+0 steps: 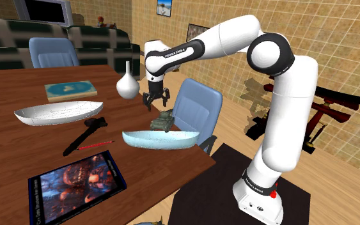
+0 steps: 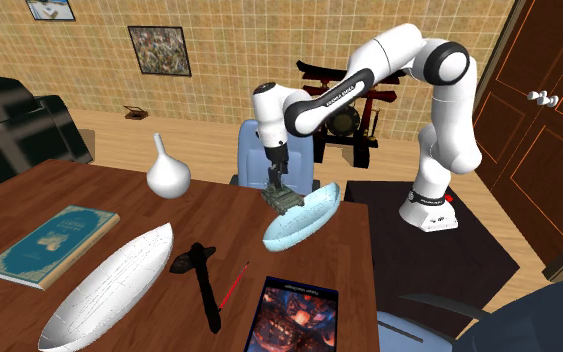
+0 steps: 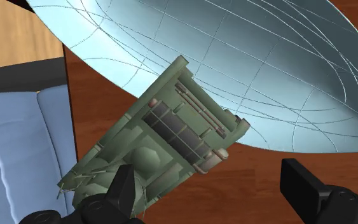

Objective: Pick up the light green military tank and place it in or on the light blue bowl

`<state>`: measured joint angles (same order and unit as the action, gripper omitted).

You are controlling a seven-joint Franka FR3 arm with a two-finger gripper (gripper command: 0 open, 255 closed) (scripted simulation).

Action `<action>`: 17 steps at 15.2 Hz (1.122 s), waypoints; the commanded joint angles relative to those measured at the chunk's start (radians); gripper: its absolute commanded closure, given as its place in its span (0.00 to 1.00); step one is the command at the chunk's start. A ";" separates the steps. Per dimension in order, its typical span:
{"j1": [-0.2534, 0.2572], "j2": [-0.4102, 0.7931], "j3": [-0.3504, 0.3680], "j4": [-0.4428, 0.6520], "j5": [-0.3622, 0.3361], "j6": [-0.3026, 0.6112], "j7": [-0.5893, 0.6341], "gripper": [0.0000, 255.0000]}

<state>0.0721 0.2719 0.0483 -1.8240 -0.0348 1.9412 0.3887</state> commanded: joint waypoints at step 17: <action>-0.001 0.009 -0.001 -0.020 -0.001 0.030 0.001 1.00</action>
<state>0.0715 0.2810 0.0475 -1.8443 -0.0359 1.9708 0.3893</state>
